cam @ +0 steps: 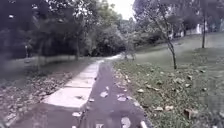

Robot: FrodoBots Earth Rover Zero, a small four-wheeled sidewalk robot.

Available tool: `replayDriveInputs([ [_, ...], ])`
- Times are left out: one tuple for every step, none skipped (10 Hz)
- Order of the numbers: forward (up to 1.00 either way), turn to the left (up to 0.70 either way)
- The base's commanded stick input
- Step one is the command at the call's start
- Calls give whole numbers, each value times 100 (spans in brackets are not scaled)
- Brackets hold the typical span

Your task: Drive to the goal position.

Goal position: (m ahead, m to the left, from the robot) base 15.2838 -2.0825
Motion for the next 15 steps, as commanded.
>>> replayDriveInputs([
  [85,0],
  [85,0],
  [85,0],
  [85,0],
  [85,0],
  [85,0],
  [85,0],
  [85,0],
  [85,0],
  [85,0],
  [85,0],
  [85,0],
  [85,0],
  [85,0],
  [85,0],
])
